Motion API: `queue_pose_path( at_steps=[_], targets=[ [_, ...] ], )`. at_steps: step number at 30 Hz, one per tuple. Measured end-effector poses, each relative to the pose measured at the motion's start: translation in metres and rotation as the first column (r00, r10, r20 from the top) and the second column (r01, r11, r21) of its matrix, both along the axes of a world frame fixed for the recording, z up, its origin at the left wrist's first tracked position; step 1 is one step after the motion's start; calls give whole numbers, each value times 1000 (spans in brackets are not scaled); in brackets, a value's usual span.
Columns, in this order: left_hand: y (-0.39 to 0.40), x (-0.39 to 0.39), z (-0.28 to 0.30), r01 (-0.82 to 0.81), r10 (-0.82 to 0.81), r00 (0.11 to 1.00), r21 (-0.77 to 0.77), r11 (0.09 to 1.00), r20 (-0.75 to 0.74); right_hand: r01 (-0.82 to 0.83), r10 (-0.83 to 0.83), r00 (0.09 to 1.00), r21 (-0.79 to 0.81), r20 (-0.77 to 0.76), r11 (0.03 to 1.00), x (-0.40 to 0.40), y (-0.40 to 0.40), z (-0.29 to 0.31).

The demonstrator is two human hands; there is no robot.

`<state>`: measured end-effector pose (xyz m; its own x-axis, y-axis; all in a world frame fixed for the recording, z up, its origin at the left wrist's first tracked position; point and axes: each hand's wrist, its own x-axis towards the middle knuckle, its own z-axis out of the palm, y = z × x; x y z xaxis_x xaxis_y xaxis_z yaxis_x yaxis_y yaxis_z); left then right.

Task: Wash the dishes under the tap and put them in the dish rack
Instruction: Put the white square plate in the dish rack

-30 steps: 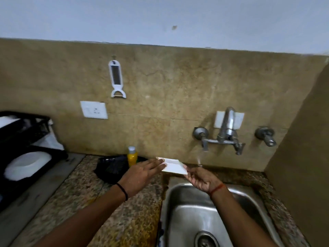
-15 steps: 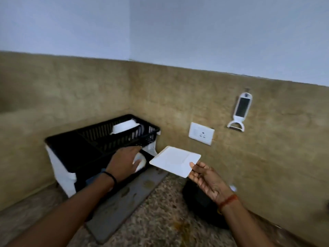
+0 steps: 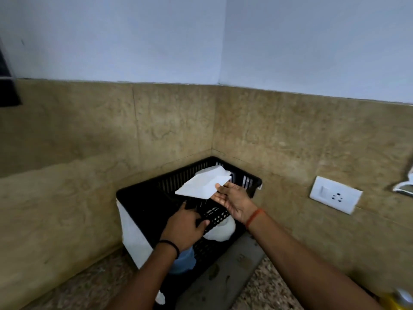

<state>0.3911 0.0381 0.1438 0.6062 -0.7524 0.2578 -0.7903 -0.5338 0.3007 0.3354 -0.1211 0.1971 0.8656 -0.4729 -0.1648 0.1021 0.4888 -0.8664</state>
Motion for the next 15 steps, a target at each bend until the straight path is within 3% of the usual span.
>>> queue_pose_path(
  at_steps=[5,9,12,15],
  targets=[
    [5,1,2,4,-16,997,-156,988,-76,-50,47,994,-38,-98,998,63,13,-4],
    [5,0,1,-13,1,998,-172,985,-68,-149,105,940,-113,-323,982,93,25,-23],
    [4,0,-1,-22,9,998,-199,980,-64,-150,31,891,-228,-453,962,102,31,-31],
    [2,-1,-2,-23,10,998,-211,977,-65,-106,-101,873,-387,-477,916,101,27,-31]
  ],
)
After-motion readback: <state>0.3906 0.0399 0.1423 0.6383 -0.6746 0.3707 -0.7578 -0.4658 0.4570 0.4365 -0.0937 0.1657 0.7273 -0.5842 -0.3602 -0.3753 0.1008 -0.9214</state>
